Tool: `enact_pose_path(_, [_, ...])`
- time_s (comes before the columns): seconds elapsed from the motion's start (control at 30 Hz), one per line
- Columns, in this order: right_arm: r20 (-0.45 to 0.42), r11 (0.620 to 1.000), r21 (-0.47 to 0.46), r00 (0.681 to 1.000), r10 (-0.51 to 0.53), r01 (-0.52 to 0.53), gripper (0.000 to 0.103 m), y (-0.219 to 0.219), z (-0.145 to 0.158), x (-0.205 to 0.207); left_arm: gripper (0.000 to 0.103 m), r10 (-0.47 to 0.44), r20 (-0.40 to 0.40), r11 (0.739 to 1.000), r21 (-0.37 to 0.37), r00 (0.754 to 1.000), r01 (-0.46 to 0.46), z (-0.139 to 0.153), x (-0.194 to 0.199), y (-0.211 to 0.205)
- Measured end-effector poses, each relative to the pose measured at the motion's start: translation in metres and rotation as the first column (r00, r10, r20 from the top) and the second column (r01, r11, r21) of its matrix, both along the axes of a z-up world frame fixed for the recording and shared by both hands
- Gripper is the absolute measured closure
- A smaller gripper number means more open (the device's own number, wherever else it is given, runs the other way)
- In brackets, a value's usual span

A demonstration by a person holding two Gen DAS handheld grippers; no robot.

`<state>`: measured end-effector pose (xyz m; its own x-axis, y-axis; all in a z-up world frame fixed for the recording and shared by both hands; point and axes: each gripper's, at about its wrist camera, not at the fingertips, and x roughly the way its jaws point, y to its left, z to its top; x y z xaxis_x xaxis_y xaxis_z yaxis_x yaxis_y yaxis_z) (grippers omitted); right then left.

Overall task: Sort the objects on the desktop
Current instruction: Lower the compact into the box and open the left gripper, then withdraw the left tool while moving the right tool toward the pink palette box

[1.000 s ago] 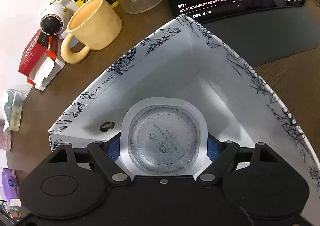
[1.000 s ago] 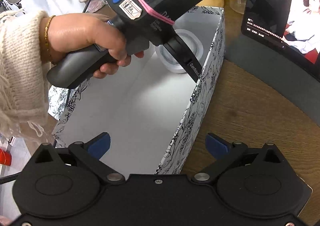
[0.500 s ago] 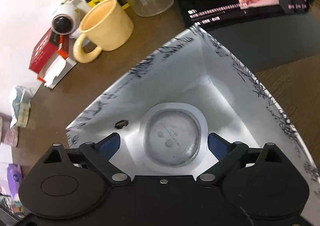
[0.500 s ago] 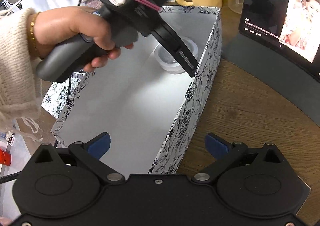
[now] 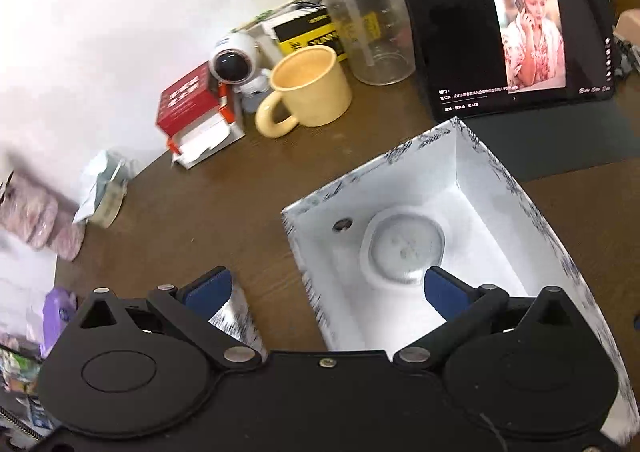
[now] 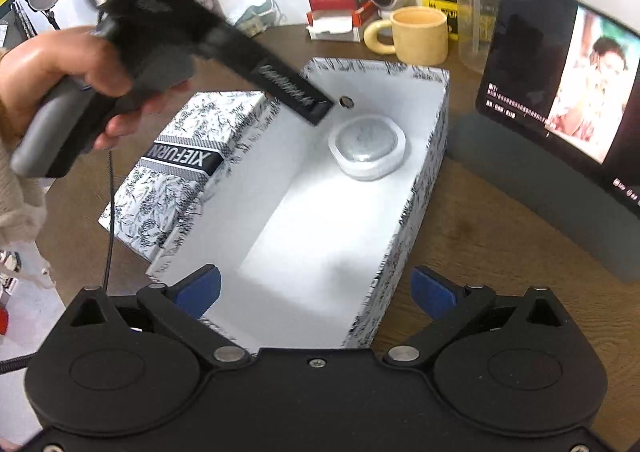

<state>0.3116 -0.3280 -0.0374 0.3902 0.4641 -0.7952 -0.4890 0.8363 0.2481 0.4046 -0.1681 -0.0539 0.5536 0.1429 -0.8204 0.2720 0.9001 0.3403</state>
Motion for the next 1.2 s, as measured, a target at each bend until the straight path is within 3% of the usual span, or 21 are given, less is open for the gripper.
enact_pose_path(0.43, [0.035,0.998,-0.057,0.999,-0.035,0.037,0.000,0.044,0.022,-0.062,0.000,0.004,0.004,0.994,-0.110,1.000,-0.004,0.033,-0.096,0.070])
enact_pose_path(0.7, [0.042,0.993,-0.115,0.999,0.010,-0.005,0.000,0.077,0.028,-0.097,0.000,0.031,0.001,0.986,-0.165,1.000,-0.031,0.040,-0.152,0.115])
enact_pose_path(0.87, [0.041,0.993,-0.084,0.995,0.086,-0.082,0.000,0.095,0.029,-0.117,0.000,0.037,-0.005,0.981,-0.192,0.999,-0.038,0.044,-0.185,0.139])
enact_pose_path(1.2, [0.039,0.951,-0.176,0.964,0.264,-0.254,0.000,0.141,0.021,-0.146,0.000,0.050,-0.015,0.976,-0.212,0.999,-0.052,0.046,-0.240,0.185])
